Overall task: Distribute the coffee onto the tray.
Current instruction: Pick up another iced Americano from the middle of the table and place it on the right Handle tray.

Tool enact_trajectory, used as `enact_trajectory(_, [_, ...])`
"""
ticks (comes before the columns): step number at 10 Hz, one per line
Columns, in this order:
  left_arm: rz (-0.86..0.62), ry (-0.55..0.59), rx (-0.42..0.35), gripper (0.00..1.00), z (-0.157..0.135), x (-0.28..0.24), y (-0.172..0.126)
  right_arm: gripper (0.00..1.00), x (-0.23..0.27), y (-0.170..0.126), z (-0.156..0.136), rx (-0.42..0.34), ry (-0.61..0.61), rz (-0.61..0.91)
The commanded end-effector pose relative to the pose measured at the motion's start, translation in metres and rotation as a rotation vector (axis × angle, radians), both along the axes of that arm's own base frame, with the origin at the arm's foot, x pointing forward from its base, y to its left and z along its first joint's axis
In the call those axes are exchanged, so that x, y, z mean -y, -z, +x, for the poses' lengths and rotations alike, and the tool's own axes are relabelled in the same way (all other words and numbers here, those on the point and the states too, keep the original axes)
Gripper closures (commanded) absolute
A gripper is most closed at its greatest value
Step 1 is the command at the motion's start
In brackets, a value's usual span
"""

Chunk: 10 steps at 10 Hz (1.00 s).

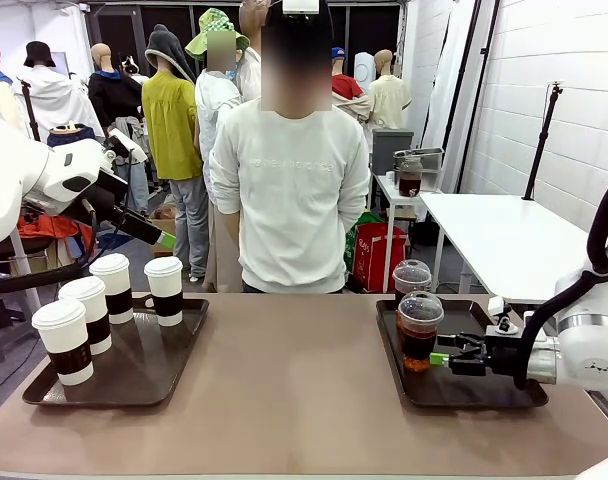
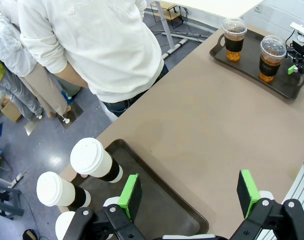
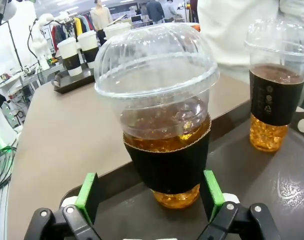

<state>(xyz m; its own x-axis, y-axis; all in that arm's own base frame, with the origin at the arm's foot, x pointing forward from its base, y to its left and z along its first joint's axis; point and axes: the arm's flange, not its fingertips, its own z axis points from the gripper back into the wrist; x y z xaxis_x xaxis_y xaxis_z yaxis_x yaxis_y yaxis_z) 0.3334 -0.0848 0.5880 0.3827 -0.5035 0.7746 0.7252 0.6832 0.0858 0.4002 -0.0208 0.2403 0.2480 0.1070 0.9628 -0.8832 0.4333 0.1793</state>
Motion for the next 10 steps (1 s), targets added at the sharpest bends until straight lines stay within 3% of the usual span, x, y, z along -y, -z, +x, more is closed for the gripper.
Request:
enact_trajectory(1, [-0.005,0.001,-0.002,0.00,0.0002,-0.0013,0.0000,0.00,0.0014,-0.0095,-0.0060,-0.022,0.019,-0.014])
enact_trajectory(10, [-0.005,0.001,-0.002,0.00,0.0002,-0.0013,0.0000,0.00,0.0017,-0.0023,0.0005,0.001,0.006,-0.004])
